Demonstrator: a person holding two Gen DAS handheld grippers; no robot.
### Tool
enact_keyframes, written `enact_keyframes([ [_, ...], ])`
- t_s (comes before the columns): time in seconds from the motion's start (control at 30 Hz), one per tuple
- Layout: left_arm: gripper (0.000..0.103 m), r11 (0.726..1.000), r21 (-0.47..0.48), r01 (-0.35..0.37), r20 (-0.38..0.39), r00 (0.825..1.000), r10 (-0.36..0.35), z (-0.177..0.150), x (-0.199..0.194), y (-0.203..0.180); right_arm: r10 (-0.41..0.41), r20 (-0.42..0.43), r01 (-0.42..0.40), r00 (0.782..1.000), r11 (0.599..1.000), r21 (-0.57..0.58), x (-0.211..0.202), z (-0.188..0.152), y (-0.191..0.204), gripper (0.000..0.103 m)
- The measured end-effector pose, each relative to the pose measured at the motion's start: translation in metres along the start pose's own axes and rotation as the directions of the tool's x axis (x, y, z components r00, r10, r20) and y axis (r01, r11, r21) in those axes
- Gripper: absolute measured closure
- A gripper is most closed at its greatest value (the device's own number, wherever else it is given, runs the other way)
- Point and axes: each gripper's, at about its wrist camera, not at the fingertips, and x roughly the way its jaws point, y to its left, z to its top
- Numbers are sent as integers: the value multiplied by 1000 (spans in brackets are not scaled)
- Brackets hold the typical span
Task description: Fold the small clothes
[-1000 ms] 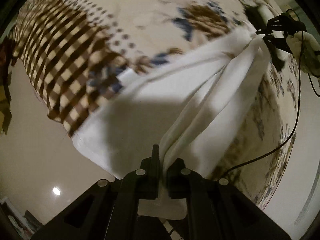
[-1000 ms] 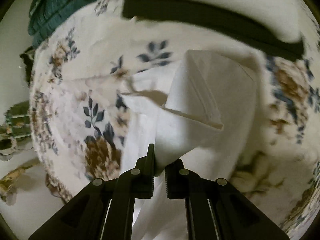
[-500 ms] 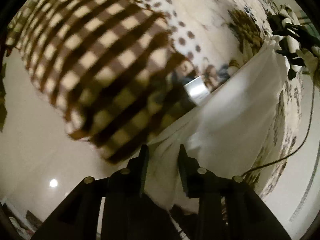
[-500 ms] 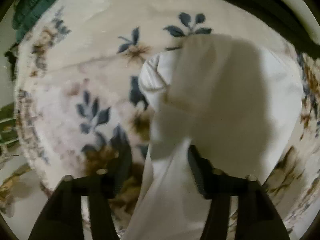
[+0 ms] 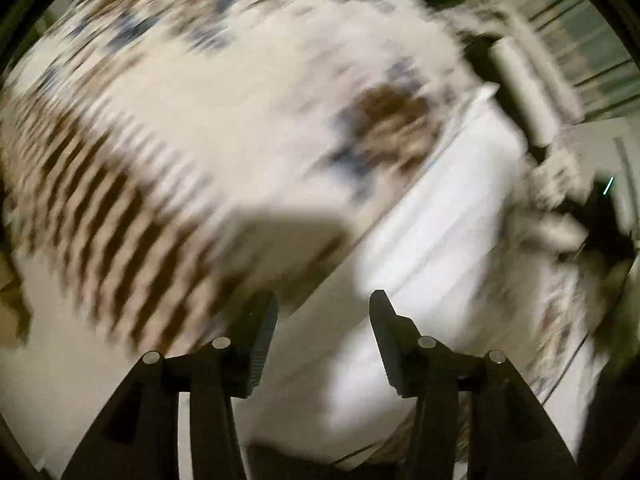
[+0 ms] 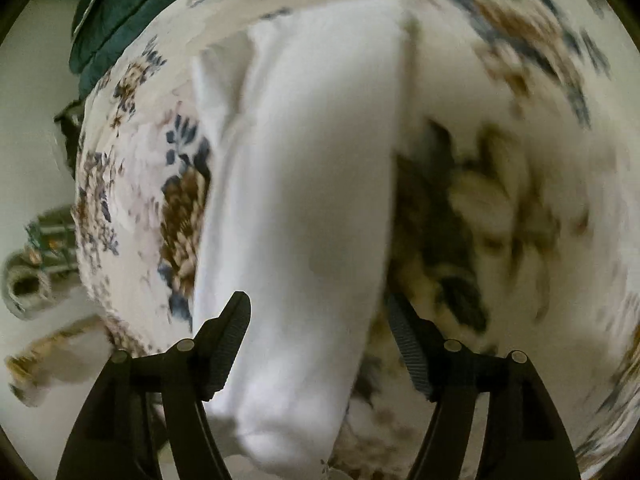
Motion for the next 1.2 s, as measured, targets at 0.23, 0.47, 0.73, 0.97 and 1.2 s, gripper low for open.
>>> enact_keyframes([
  [0.23, 52, 975, 200, 96, 65, 992, -111, 131, 63, -119, 117, 111, -131, 987, 983, 126, -12, 16, -53, 30],
  [0.47, 67, 912, 383, 143, -22, 989, -146, 231, 169, -198, 172, 237, -225, 956, 949, 219, -10, 97, -74, 30],
  [0.73, 101, 891, 377, 253, -77, 967, -242, 274, 194, -173, 115, 281, -200, 953, 934, 295, 12, 156, -80, 98],
  [0.97, 91, 900, 310, 307, -177, 948, -263, 288, 211, -155, 55, 276, -155, 960, 921, 356, 8, 167, -98, 99],
  [1.2, 68, 890, 258, 376, -155, 925, -346, 248, 125, -104, 121, 220, -188, 968, 930, 317, -18, 102, -88, 50],
])
